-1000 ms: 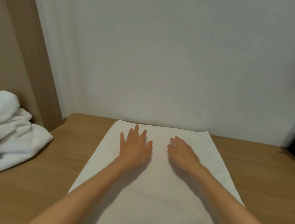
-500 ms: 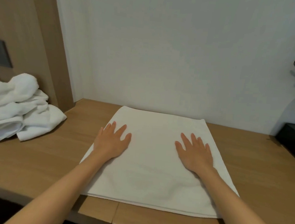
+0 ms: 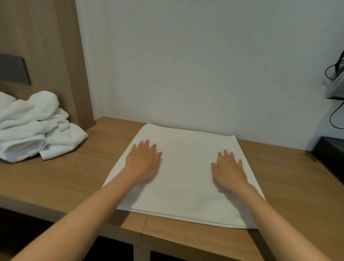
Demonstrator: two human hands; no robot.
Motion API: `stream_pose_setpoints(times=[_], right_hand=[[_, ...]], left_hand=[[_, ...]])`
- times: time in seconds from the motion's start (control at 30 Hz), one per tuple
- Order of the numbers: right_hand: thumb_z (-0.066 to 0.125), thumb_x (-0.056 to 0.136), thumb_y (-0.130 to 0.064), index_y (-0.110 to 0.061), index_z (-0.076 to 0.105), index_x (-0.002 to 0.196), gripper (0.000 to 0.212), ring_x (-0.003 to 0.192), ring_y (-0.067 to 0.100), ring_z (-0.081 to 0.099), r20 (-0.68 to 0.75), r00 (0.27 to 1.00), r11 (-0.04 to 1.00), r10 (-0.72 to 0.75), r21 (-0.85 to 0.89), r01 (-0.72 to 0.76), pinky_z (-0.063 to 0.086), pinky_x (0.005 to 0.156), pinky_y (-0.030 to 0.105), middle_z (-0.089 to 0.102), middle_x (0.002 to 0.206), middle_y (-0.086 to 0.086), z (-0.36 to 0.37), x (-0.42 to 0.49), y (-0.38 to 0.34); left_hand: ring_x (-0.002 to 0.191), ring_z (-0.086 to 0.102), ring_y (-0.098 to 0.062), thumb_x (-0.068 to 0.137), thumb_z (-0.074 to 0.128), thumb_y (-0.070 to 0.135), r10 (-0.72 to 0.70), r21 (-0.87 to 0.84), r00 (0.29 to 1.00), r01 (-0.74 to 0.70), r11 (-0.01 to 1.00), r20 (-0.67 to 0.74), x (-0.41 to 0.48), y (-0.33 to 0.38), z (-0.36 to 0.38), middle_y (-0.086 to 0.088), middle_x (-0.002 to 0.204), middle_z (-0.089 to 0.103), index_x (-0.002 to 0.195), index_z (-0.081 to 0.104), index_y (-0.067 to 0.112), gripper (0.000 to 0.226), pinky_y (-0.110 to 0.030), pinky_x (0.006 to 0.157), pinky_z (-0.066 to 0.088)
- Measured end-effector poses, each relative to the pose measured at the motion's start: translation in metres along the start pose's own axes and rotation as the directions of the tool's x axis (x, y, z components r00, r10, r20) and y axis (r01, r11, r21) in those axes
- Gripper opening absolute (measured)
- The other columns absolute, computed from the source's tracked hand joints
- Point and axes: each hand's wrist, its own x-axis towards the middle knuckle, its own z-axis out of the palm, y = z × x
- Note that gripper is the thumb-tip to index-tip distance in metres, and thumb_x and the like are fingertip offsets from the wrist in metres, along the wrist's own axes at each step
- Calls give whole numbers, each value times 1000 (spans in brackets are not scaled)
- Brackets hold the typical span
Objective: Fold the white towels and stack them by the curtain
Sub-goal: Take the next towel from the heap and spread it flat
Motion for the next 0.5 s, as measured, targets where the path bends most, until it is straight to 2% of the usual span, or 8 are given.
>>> stream_pose_setpoints(times=[0.1,0.2,0.33,0.5], right_hand=[[25,103,-25,-7,7,152,55,148,25,-3,62,993,994,-95,54,92,0,117,44,0,161,8,5,-17,-35],[24,102,-24,-6,-1,152,58,147,25,-8,87,995,997,-49,64,44,-3,117,47,-5,161,7,22,-33,-58],[9,102,-41,-15,-8,152,59,147,22,-13,57,998,999,-1,35,-1,-11,116,48,-12,160,2,34,-46,-53],[6,97,-58,-28,-4,153,64,147,23,-11,35,999,1000,15,-2,-15,-9,116,46,-11,160,2,28,-59,-14]], left_hand=[[147,6,-26,102,21,39,53,-48,996,-49,998,72,-16,38,1,-10,160,7,152,13,16,56,-41,118,4],[147,-2,-27,102,17,38,64,-47,986,-57,997,154,-33,58,9,-8,161,0,153,8,21,54,-46,118,-1],[147,-8,-23,99,11,52,46,-126,986,-26,992,158,-49,47,15,1,161,-5,152,5,35,56,-46,116,-7],[148,-5,-22,95,12,62,11,-134,991,6,991,131,-61,13,11,2,161,-2,151,8,38,61,-43,118,-4]])
